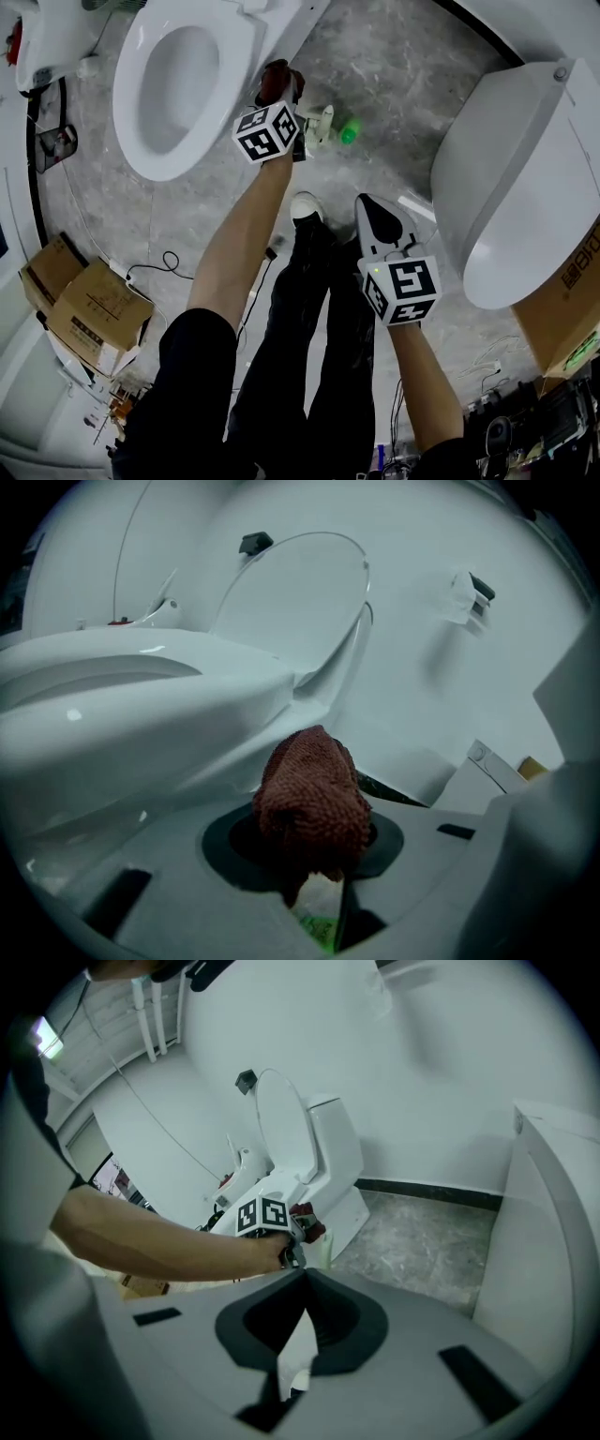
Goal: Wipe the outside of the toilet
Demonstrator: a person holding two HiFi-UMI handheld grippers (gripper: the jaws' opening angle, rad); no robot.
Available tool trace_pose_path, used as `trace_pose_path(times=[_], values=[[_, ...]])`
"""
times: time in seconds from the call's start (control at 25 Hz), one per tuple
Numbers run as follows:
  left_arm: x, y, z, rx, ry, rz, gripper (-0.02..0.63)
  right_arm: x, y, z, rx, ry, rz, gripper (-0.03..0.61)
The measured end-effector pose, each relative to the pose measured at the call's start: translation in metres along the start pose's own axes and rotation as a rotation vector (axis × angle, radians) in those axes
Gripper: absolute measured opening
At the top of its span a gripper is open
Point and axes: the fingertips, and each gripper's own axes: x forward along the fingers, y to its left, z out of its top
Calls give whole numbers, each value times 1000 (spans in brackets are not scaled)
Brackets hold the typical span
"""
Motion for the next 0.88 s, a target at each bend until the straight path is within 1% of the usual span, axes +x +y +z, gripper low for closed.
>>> trace_pose_path(times=[0.08,0.16,0.28,0.48,0.72,0.88], values=[[13,3,-1,-43,-12,20,112,2,-4,0,18,0,-8,3],[25,7,-2,-66,-18,38,112,4,-6,-2,29,3,-11,3],[41,9,-4,-101,-38,56,112,7,-10,-9,7,23,-7,4],[46,22,-9,-207,-78,93,112,13,-12,-24,26,59,-5,5],[31,39,-19,-244,-86,130,112,18,-5,-22,7,73,8,3],[18,50,-27,-247,-81,142,112,20,-1,-23,1,83,15,3]])
